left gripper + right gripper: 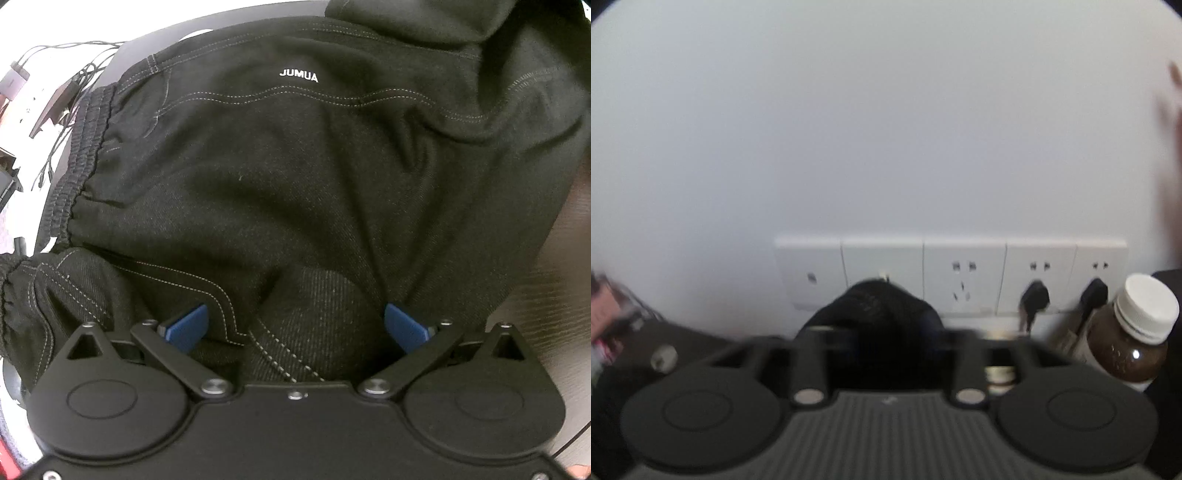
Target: Fold clothes
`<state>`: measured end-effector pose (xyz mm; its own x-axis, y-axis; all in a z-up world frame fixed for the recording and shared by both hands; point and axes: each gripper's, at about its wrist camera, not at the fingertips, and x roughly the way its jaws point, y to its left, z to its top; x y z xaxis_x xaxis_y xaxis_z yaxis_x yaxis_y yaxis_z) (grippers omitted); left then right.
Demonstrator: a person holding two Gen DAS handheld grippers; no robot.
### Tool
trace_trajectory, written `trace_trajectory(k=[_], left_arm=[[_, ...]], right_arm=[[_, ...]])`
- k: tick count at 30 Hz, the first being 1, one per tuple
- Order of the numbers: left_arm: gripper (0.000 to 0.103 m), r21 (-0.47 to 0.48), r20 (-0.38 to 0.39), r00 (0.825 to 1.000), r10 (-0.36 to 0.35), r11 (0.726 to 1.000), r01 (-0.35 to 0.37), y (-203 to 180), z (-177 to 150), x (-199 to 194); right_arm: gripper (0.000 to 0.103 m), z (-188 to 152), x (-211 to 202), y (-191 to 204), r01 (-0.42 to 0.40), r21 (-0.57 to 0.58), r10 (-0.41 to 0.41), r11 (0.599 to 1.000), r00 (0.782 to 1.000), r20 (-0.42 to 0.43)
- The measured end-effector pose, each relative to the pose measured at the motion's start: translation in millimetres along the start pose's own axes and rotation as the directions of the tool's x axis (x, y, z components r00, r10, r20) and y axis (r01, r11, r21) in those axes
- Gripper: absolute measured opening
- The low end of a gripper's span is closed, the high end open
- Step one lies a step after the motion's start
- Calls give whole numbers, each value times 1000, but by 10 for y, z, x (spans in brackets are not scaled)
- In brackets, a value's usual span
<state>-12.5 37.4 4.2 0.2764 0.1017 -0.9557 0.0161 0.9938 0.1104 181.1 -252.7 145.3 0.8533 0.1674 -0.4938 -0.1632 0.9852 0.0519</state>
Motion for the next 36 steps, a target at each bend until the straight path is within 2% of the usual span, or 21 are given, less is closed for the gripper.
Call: trace_trajectory(k=[1, 2, 6, 10, 12, 13, 21, 23, 24, 26, 29, 31, 33, 36], left_arm=[[103, -1, 1, 1000, -1, 1000, 1, 1, 0, 0], [103, -2, 1, 1000, -1, 1000, 1, 2, -2, -1], [103, -13, 2, 1000, -8, 1000, 8, 4, 2, 1], [103, -22, -3, 1000, -15, 1000, 15, 15, 10, 4], [103, -25, -5, 1000, -18, 1000, 18, 24, 11, 6], [103, -25, -6, 1000, -19, 1000, 18, 28, 9, 7], [103, -26, -7, 1000, -14, 1000, 14, 28, 14, 10], [103, -26, -5, 1000, -12, 1000, 12, 27, 11, 9], [103, -26, -5, 1000, -11, 1000, 11, 27, 8, 9], [103, -26, -7, 1000, -9, 1000, 9, 25, 4, 4], [103, -20, -8, 1000, 12, 1000, -12, 8, -1, -45], [103, -11, 28, 1000, 3, 1000, -3, -18, 1, -168], [103, 27, 98, 995, -19, 999, 17, -106, 20, -346], [103, 135, 222, 973, -69, 990, 39, -341, 65, -615]], right_arm=[[79, -56, -9, 0, 6, -8, -6, 1000, 1000, -5], [82, -142, -45, -90, -1, 26, 2, 1000, 1000, -20], [82, -486, -188, -452, -27, 160, 40, 987, 996, -78], [81, -840, -320, -809, -44, 300, 87, 953, 987, -133], [71, -1144, -261, -939, -51, 444, 153, 894, 969, -195], [60, -1277, -236, -987, -52, 504, 185, 862, 958, -218], [58, -1596, -231, -697, -138, 608, 317, 782, 928, -197], [53, -1675, -230, -625, -158, 632, 349, 759, 918, -189], [43, -1715, -230, -589, -168, 644, 364, 746, 913, -184], [16, -1794, -229, -516, -187, 667, 395, 721, 902, -175], [9, -1759, -288, -504, -223, 697, 423, 682, 897, -127], [9, -1661, -363, -489, -260, 689, 438, 677, 894, -94], [8, -1550, -424, -441, -291, 661, 452, 692, 888, -82], [8, -1390, -494, -338, -341, 629, 484, 698, 873, -64]])
